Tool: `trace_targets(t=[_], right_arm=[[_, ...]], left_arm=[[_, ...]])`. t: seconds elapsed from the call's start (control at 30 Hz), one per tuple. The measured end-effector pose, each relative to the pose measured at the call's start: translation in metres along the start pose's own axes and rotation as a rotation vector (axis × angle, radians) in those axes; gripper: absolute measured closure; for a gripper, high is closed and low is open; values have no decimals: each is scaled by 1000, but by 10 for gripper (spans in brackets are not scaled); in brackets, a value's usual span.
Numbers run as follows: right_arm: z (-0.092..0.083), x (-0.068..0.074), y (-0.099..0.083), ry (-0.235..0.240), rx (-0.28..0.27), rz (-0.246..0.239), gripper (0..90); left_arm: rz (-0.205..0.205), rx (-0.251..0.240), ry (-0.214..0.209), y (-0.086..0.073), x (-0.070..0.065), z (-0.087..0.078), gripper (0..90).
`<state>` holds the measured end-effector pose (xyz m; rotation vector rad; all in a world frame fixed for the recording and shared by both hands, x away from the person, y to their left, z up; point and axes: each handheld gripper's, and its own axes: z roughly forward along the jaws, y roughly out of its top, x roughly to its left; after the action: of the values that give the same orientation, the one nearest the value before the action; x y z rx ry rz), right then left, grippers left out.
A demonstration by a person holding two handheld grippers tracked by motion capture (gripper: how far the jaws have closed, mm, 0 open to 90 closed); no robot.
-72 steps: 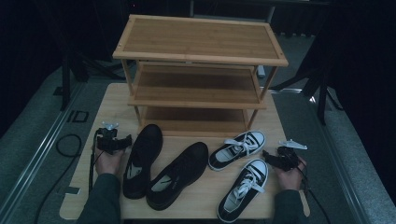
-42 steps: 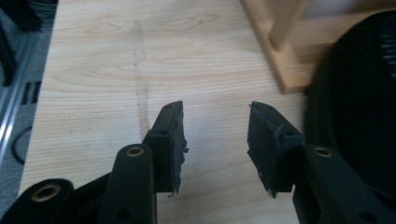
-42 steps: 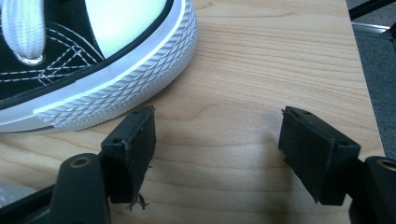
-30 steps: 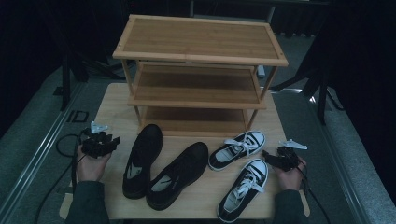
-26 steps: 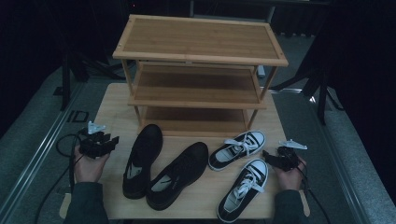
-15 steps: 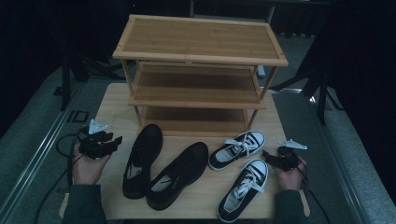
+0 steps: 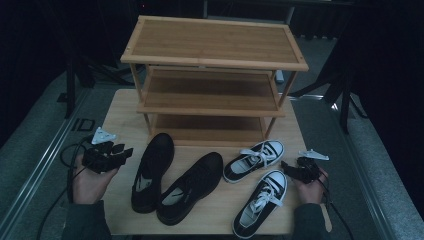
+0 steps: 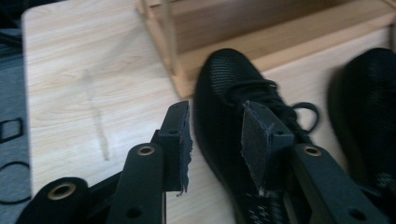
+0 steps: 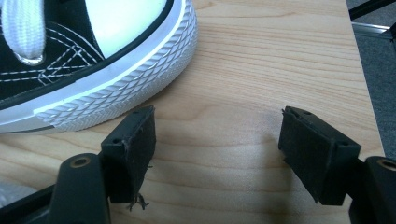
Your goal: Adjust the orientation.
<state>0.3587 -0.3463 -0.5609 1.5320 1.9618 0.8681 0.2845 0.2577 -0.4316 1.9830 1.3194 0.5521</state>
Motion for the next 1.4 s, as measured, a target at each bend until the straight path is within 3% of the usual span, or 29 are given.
trace_targets(t=[0.4, 0.47, 0.9, 1.4], right_arm=[[0, 0, 0, 0, 0, 0, 275], [0, 0, 0, 0, 0, 0, 275], [0, 0, 0, 0, 0, 0, 276], [0, 0, 0, 1, 0, -1, 275]], left_arm=[[63, 93, -40, -2, -21, 5, 621], [53, 105, -60, -3, -22, 6, 621], [72, 189, -83, -3, -30, 16, 627], [65, 269, -72, -6, -30, 40, 685]])
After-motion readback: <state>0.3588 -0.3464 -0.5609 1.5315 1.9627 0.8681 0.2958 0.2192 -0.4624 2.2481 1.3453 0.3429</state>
